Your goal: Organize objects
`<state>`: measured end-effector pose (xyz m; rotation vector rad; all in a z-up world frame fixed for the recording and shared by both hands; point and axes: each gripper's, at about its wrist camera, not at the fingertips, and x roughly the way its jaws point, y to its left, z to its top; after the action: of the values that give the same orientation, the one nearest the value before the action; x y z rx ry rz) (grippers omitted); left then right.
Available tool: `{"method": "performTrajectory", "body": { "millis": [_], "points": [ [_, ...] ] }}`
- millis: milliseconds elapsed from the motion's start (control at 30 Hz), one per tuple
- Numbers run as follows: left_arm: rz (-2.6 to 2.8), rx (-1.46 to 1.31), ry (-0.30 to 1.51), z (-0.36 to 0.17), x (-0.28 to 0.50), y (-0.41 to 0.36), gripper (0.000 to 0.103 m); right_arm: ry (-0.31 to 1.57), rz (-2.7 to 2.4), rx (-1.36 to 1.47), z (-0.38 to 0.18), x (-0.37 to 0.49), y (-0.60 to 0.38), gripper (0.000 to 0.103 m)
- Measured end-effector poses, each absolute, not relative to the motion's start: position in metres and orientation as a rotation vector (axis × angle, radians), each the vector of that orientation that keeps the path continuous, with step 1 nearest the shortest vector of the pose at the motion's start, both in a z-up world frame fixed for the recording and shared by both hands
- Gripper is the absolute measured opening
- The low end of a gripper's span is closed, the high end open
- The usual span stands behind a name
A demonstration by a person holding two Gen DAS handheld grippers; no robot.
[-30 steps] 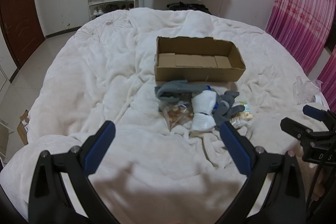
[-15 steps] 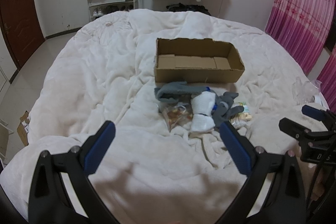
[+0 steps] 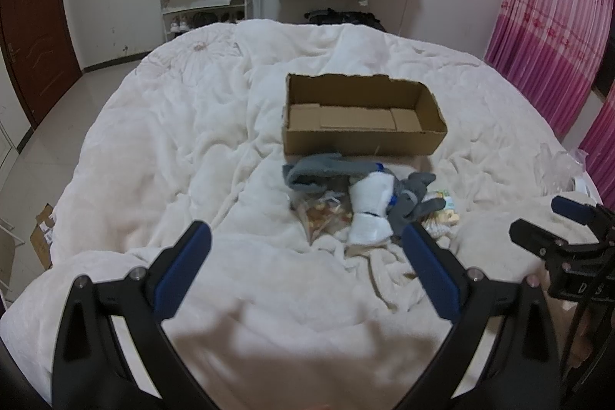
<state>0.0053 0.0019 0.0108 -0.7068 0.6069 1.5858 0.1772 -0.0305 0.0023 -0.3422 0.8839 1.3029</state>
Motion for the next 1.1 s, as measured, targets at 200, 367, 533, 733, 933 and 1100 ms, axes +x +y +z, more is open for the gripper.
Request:
{"method": "performTrajectory", "body": {
  "millis": [200,367,533,733,933,1100],
  "points": [
    [1.574,-0.703,0.613,0.01,0.008,0.005,0.1,0.888,1.275,-0.323,0.003,0.177,-0.03,0.103],
    [1.529,-0.686,0.627,0.008,0.01,0.012,0.1,0.876,1.269,-0.333,0.007,0.182,-0.019,0.103],
    [1.51,-0.693,0.642,0.002,0.009,0.026,0.1,0.851,1.261,-0.336,0.011,0.191,-0.003,0.103],
    [1.472,-0.731,0.658,-0.014,0.007,0.056,0.1,0.853,1.238,-0.345,0.007,0.2,0.022,0.103],
    [1.441,-0.768,0.711,-0.04,0.006,0.093,0.1,0.92,1.226,-0.365,-0.017,0.213,0.053,0.103],
    [1.38,-0.774,0.758,-0.064,0.0,0.115,0.1,1.012,1.244,-0.395,-0.047,0.213,0.075,0.098]
  ]
}}
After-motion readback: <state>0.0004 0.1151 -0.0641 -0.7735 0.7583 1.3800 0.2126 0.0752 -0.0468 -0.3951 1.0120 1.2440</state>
